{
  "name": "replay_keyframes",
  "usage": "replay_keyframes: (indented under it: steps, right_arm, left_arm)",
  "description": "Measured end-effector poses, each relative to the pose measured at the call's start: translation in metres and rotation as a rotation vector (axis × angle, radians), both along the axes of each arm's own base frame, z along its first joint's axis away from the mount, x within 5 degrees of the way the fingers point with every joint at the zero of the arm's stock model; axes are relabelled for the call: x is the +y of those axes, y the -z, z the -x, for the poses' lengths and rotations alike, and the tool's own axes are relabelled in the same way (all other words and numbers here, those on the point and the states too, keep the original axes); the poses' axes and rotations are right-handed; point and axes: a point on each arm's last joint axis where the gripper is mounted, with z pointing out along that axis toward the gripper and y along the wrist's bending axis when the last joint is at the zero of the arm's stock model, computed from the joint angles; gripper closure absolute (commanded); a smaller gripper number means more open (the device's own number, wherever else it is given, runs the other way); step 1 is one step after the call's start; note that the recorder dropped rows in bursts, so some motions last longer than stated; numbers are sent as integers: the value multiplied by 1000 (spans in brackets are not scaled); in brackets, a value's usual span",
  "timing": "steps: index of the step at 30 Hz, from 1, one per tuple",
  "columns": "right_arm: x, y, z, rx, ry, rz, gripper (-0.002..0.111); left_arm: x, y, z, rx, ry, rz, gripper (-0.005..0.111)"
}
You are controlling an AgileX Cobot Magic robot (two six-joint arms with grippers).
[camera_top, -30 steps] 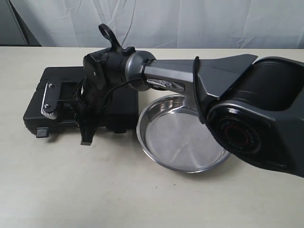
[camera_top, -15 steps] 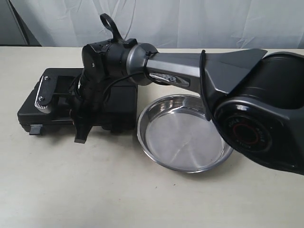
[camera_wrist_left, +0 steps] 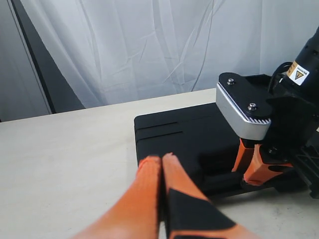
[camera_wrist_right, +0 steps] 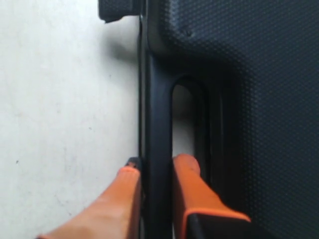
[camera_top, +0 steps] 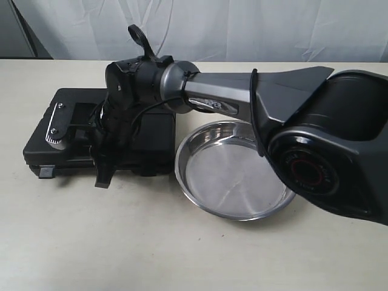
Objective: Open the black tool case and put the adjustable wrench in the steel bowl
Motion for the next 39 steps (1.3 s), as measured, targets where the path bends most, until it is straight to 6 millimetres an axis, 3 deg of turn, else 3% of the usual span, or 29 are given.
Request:
replay_keyframes:
  steps: [13, 25, 30, 39]
  right_arm:
    - [1, -2, 0, -9, -5, -10, 109]
    - [-3, -51, 0, -96, -7, -91, 109]
    - [-1, -77, 2, -238, -41, -107, 109]
    - [1, -86, 0, -375, -76, -91, 109]
  left_arm:
    - [0, 0, 0, 0, 0, 0, 106]
    - [0, 0, 0, 0, 0, 0, 106]
    - [0, 0, 0, 0, 0, 0, 106]
    - [0, 0, 0, 0, 0, 0, 106]
